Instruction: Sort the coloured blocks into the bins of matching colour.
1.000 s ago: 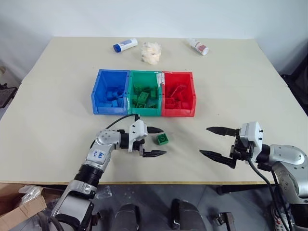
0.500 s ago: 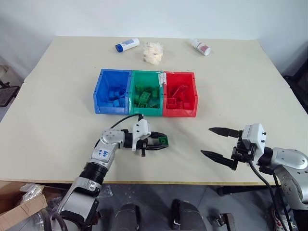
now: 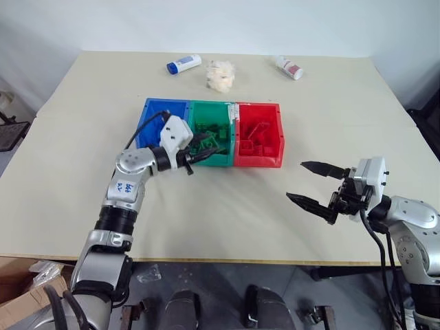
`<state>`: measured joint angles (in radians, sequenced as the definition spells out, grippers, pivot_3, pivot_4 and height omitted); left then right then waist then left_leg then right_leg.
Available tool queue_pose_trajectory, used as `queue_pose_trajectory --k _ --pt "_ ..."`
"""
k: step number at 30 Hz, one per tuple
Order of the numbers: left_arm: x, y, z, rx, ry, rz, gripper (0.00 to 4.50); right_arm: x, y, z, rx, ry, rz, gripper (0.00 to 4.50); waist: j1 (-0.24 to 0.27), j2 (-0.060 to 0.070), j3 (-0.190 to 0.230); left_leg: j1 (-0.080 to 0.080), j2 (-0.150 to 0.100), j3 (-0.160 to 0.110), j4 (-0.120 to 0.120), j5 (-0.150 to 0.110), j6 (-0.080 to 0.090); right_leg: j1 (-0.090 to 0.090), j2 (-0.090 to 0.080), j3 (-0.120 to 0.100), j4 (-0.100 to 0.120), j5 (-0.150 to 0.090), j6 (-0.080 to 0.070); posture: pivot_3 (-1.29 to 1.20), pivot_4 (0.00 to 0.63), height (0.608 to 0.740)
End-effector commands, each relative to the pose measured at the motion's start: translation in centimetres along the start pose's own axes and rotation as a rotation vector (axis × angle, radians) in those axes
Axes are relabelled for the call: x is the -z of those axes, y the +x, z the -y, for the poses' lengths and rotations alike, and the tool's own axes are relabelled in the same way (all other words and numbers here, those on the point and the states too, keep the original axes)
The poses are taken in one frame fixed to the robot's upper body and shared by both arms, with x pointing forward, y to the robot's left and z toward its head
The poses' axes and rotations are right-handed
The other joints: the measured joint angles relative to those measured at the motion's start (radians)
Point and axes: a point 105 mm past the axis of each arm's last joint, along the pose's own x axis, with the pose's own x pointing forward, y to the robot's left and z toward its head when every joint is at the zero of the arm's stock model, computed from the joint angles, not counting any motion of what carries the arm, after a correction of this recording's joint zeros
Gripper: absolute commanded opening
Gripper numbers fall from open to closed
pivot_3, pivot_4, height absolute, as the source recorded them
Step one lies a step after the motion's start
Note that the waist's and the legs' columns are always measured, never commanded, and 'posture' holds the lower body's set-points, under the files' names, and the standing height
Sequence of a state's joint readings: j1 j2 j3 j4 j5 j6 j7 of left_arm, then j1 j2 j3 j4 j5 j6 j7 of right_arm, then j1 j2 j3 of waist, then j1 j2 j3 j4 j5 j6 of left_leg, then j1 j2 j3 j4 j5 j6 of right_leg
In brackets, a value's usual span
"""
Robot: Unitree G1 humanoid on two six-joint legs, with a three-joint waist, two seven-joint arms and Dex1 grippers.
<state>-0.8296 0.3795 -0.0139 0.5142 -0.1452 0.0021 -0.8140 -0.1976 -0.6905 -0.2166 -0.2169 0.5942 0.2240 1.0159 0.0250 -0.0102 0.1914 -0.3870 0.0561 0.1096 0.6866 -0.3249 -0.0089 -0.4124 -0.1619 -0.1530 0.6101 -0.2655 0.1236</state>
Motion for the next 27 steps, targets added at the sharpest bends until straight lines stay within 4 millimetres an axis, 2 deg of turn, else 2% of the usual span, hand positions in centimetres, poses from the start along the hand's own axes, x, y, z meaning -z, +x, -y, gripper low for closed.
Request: queue_pose_trajectory --k 1,7,10,14,19,22,27 --pt "-1.0 0.8 -1.8 -0.048 -0.022 0.053 2.51 -1.2 0.4 0.8 0.011 -0.021 0.055 4.50 0.000 0.000 0.000 0.000 0.000 0.000 0.000 0.000 0.000 0.000 0.000 0.000 0.000 0.000 0.000 0.00 0.150 0.740" --pt "-1.4 1.7 -1.2 0.028 -0.042 0.092 4.42 -1.2 0.8 1.1 -0.008 -0.028 0.055 4.50 -0.002 0.000 0.000 -0.001 0.000 0.001 -0.001 0.000 0.000 0.000 0.000 0.000 -0.002 0.000 0.000 0.00 0.150 0.740" --pt "-2.1 0.8 -0.6 0.095 -0.048 0.134 4.47 -1.1 1.0 1.2 -0.019 -0.032 0.048 4.50 -0.004 0.000 0.000 -0.001 0.000 0.001 -0.001 0.000 0.000 0.000 0.000 0.000 -0.002 0.000 0.001 0.00 0.150 0.740" --pt "-2.3 -2.0 1.1 0.200 -0.063 0.156 4.47 -1.0 0.9 1.2 -0.036 -0.031 0.033 4.50 -0.020 0.000 0.000 0.000 0.000 0.001 -0.002 0.000 0.000 -0.001 0.000 0.000 -0.001 0.000 0.001 0.00 0.150 0.740" --pt "-0.4 -9.2 3.2 0.207 -0.169 0.093 4.47 -0.2 0.9 1.5 -0.090 -0.036 -0.030 4.50 -0.048 0.000 0.000 0.001 0.000 0.001 -0.002 0.000 0.000 -0.001 0.000 0.002 0.000 0.000 0.001 0.00 0.150 0.740" --pt "0.7 -11.1 3.6 0.161 -0.169 -0.009 4.47 0.0 0.8 1.9 -0.105 -0.038 -0.047 4.50 -0.039 0.000 0.000 0.001 0.001 0.001 -0.002 0.000 0.000 -0.001 0.000 0.001 0.000 0.000 0.000 0.00 0.150 0.740" --pt "1.8 -16.4 3.0 0.046 -0.129 -0.072 4.47 1.3 1.0 2.5 -0.142 -0.043 -0.111 4.50 -0.027 0.000 0.000 0.001 0.001 0.001 -0.001 0.000 0.001 -0.001 0.000 0.002 0.000 0.000 0.000 0.00 0.150 0.740"
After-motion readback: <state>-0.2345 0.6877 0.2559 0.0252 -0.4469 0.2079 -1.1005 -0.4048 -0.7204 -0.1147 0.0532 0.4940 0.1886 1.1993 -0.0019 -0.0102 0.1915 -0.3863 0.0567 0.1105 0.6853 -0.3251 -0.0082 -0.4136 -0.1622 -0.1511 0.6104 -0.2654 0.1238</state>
